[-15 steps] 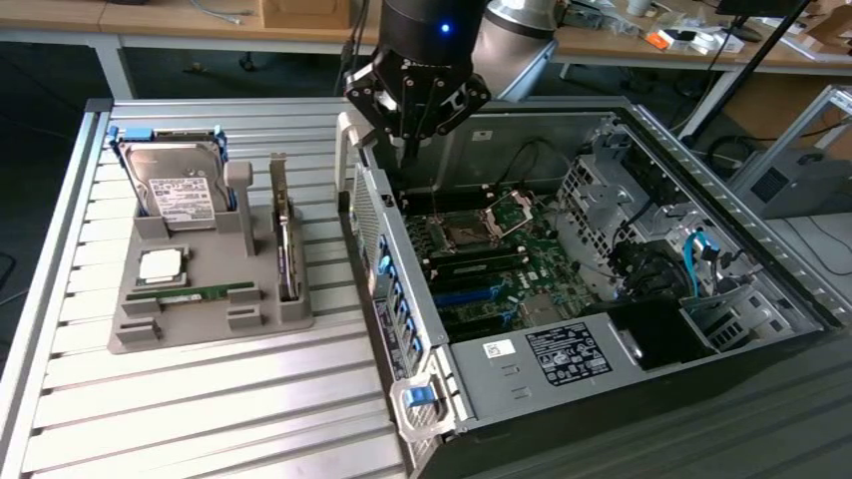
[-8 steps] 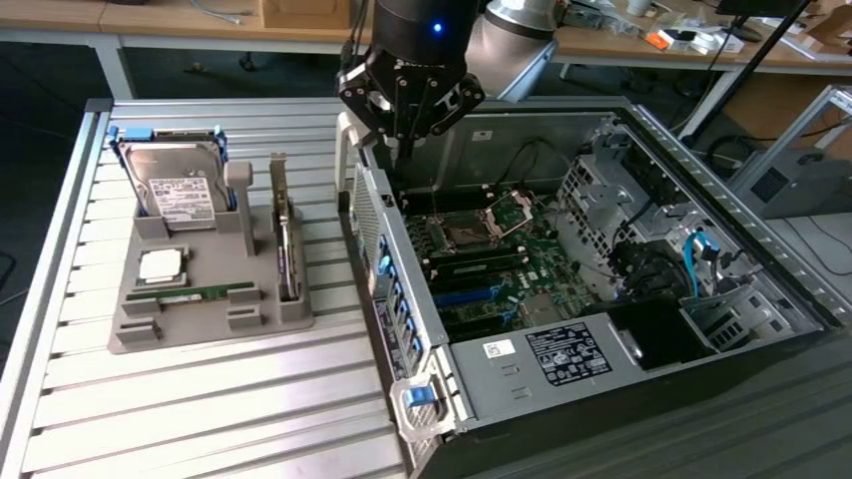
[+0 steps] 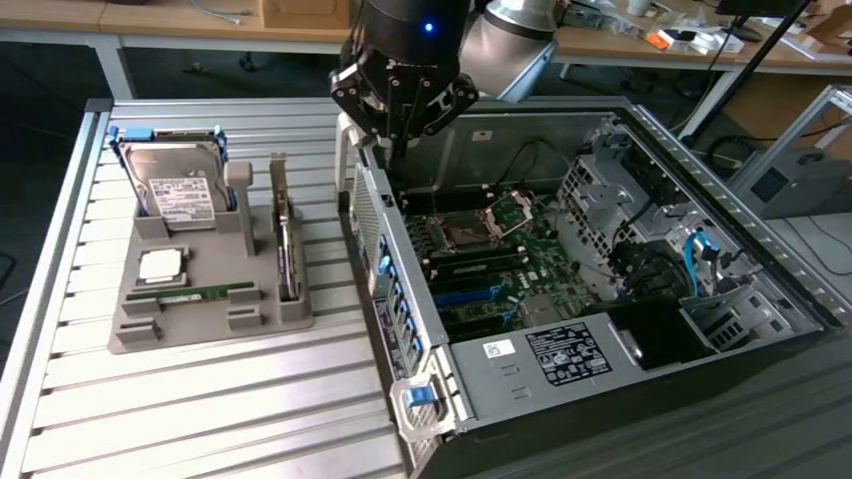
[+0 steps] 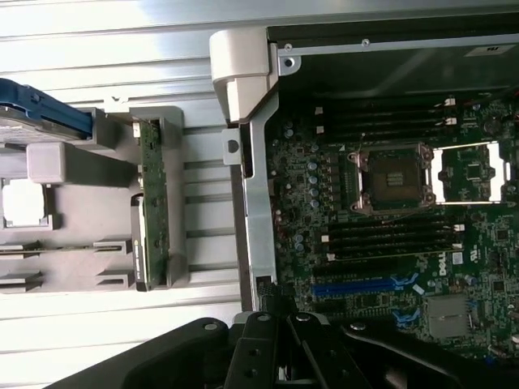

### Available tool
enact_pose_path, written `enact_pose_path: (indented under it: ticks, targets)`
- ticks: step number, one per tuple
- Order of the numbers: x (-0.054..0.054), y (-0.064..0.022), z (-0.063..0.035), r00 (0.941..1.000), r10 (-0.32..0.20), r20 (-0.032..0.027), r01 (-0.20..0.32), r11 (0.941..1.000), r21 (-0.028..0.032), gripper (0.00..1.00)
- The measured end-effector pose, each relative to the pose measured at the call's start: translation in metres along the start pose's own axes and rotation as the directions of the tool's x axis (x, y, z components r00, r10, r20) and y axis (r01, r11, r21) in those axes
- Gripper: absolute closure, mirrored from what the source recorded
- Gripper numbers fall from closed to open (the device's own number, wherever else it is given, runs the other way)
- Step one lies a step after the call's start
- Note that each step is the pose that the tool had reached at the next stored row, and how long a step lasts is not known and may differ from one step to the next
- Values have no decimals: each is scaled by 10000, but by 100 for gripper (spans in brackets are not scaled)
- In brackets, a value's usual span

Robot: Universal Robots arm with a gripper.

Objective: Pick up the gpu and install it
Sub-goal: 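Reach for the gpu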

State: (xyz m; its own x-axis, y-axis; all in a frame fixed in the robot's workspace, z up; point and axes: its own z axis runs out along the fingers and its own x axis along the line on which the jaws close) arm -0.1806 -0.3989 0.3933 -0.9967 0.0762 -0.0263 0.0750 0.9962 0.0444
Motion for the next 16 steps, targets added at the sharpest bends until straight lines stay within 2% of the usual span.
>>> enact_pose_path:
  ticks: [16]
  targets:
    - [200, -15, -5, 10000, 0, 10, 0, 10000, -2, 89]
